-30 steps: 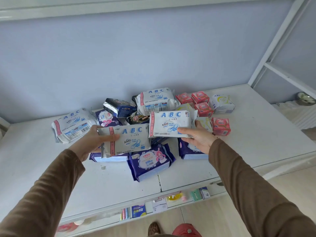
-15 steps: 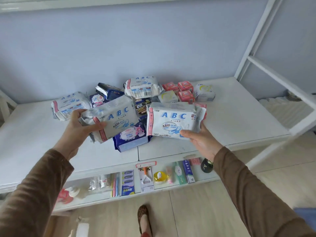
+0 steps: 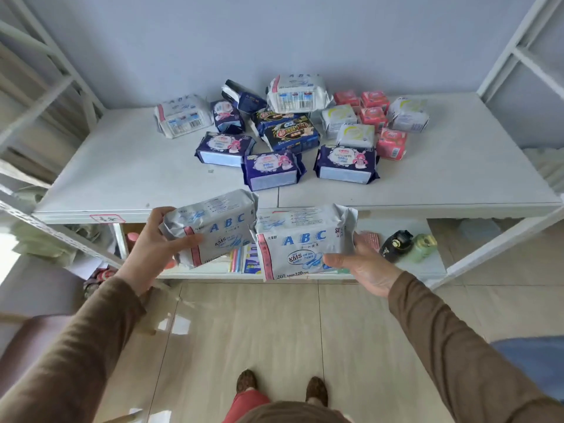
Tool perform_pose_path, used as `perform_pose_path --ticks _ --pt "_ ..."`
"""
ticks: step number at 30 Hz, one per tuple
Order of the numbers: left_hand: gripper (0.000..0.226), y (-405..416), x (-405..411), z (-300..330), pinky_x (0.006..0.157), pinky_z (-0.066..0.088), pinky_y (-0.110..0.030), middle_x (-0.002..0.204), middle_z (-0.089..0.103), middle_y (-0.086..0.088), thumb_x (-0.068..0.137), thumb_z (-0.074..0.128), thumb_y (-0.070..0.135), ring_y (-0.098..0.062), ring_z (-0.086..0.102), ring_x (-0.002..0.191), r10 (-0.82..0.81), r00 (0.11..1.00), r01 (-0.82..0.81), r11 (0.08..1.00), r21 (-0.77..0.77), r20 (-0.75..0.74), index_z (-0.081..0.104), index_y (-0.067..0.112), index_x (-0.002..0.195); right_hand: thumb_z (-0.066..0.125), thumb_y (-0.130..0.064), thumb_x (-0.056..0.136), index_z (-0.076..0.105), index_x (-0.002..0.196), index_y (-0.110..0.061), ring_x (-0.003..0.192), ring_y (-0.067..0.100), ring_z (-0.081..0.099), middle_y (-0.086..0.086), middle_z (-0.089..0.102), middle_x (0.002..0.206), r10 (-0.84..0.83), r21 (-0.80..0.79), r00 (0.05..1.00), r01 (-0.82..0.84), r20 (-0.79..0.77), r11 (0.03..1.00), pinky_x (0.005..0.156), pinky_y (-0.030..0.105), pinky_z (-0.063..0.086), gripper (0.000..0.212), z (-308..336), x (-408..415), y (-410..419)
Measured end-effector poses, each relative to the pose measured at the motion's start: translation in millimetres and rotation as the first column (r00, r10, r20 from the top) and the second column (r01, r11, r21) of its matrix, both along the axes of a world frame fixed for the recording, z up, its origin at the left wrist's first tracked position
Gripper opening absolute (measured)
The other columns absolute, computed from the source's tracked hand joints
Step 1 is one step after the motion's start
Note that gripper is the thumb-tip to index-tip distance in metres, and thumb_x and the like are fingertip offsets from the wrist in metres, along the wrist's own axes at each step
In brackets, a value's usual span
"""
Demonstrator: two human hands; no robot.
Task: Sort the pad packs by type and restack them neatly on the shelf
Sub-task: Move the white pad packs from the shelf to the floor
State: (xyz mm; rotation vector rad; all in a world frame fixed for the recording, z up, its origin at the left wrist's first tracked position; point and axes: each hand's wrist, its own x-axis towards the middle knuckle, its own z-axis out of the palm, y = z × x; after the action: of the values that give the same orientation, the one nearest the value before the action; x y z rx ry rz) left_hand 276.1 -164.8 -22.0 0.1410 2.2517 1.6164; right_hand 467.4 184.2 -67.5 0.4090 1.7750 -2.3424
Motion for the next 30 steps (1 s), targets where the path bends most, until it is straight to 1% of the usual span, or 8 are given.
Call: perform_pose_path --ticks 3,6,10,15,20,22,25,30 --pt "0.067 -32.1 8.3 -13.2 0.048 0.054 -0.03 0.101 0.072 -0.001 0.056 0.092 0.022 -0.021 0.074 0.077 0.023 0.999 -0.023 1.0 -0.013 0.034 0.055 0.028 0.112 0.083 -0.013 0.073 0.05 0.137 -0.028 0.122 0.018 0.063 -0.001 0.067 0.131 0.026 0.043 0.998 -0.028 0.052 0.999 0.097 0.031 0.053 0.073 -14.1 1.2 -32.3" --pt "0.069 -64.9 10.7 -30.9 0.052 0.056 -0.034 0.104 0.071 -0.001 0.061 0.091 0.018 -0.025 0.074 0.082 0.033 0.997 -0.031 0.999 -0.027 0.068 0.051 0.028 0.117 0.087 -0.014 0.07 0.049 0.139 -0.023 0.119 0.014 0.064 -0.004 0.068 0.128 0.026 0.098 0.993 -0.037 0.118 0.994 0.099 0.028 0.05 0.079 -30.7 -1.8 -66.8" --pt "0.065 -113.8 2.7 -61.2 0.06 0.059 -0.027 0.098 0.073 0.008 0.061 0.09 0.019 -0.016 0.074 0.084 0.04 0.996 -0.037 0.999 -0.035 0.08 0.053 0.028 0.112 0.083 -0.017 0.069 0.053 0.126 -0.03 0.107 0.001 0.067 -0.016 0.072 0.118 0.051 0.117 0.981 -0.074 0.187 0.99 0.079 0.012 0.053 0.066 -47.8 -14.9 -121.2" --pt "0.062 -193.6 -35.0 -112.7 0.059 0.056 -0.022 0.105 0.069 0.002 0.064 0.091 0.015 -0.01 0.072 0.082 0.021 0.998 -0.015 0.993 -0.116 0.052 0.053 0.035 0.108 0.082 -0.005 0.075 0.052 0.119 -0.032 0.096 -0.008 0.067 -0.019 0.068 0.113 0.038 0.172 0.962 -0.088 0.27 0.981 0.073 0.007 0.05 0.06 -75.6 -49.0 -212.6" --pt "0.065 -274.0 -86.8 -187.4 0.075 0.06 -0.044 0.113 0.064 -0.004 0.063 0.092 0.017 -0.022 0.069 0.093 -0.112 0.99 0.126 0.974 -0.187 0.087 0.051 0.034 0.111 0.083 0.0 0.075 0.051 0.125 -0.027 0.106 0.0 0.066 -0.004 0.064 0.125 -0.014 0.219 0.937 -0.068 0.35 0.973 0.074 0.012 0.053 0.066 -124.7 -78.9 -310.6" --pt "0.064 -298.3 -102.6 -219.8 0.082 0.059 -0.04 0.108 0.065 0.002 0.062 0.091 0.014 -0.013 0.068 0.093 -0.135 0.987 0.15 0.964 -0.218 0.082 0.052 0.033 0.109 0.084 -0.003 0.074 0.05 0.13 -0.024 0.112 0.005 0.063 -0.002 0.063 0.128 -0.034 0.245 0.925 -0.065 0.378 0.967 0.078 0.013 0.053 0.069 -149.2 -87.9 -341.6" --pt "0.064 -325.2 -121.1 -267.2 0.075 0.057 -0.034 0.104 0.064 0.004 0.061 0.091 0.02 -0.011 0.066 0.089 -0.177 0.981 0.194 0.933 -0.302 0.085 0.05 0.034 0.108 0.085 -0.004 0.074 0.049 0.138 -0.021 0.121 0.011 0.061 -0.004 0.064 0.131 -0.041 0.245 0.911 -0.066 0.409 0.967 0.087 0.018 0.053 0.076 -192.4 -97.5 -377.1" --pt "0.068 -348.1 -139.4 -355.7 0.071 0.047 -0.03 0.1 0.058 0.007 0.059 0.091 0.032 -0.013 0.058 0.087 -0.289 0.955 0.287 0.862 -0.417 0.061 0.045 0.037 0.108 0.085 0.0 0.073 0.053 0.13 -0.035 0.116 0.0 0.062 -0.017 0.068 0.123 -0.024 0.214 0.898 -0.078 0.439 0.974 0.087 0.018 0.053 0.074 -275.6 -104.2 -413.0"
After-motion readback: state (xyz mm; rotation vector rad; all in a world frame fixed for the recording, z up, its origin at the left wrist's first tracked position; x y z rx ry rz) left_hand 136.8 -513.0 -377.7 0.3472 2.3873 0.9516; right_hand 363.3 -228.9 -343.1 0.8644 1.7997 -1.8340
